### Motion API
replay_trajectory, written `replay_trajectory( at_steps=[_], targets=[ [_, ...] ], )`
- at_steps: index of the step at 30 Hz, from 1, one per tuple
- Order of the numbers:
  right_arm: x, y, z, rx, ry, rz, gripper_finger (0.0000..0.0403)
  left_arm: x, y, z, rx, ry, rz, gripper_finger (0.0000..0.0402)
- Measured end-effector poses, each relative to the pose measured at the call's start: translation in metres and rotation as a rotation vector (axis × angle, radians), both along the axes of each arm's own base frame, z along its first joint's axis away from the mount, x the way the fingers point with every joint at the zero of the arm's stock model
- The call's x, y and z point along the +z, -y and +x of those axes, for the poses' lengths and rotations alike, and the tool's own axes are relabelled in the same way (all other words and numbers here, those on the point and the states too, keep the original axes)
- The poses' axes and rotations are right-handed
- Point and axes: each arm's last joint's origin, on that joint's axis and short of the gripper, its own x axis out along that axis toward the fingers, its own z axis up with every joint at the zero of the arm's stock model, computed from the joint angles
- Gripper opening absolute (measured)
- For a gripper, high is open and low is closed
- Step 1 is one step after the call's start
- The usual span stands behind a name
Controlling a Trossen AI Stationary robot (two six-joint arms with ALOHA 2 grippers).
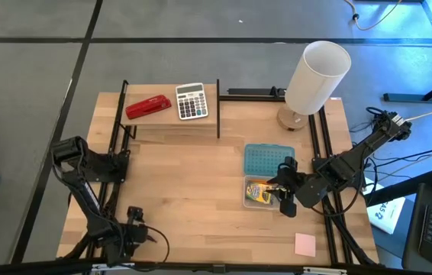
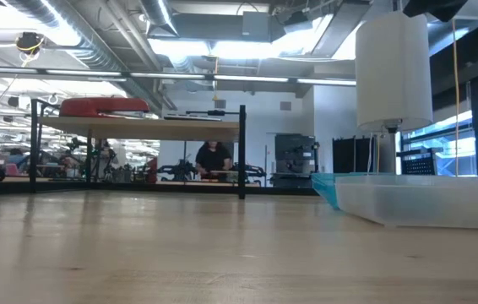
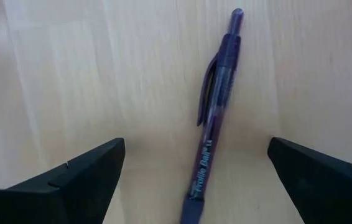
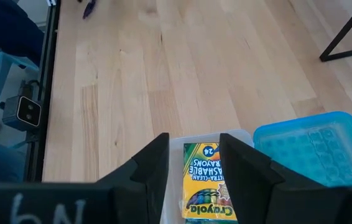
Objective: Pack school essentials
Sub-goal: Put the purple pen into the blue supply box
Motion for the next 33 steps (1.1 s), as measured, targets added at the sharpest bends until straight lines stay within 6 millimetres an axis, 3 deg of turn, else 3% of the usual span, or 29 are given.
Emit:
replay_trajectory(
  at_steps=[33],
  targets=[
    [0.0,-0.0002,0.0,0.004,-0.003,0.004,0.0142,0.0004,0.0054,-0.0023,0.047,0.023,-0.056,0.0399]
  ],
)
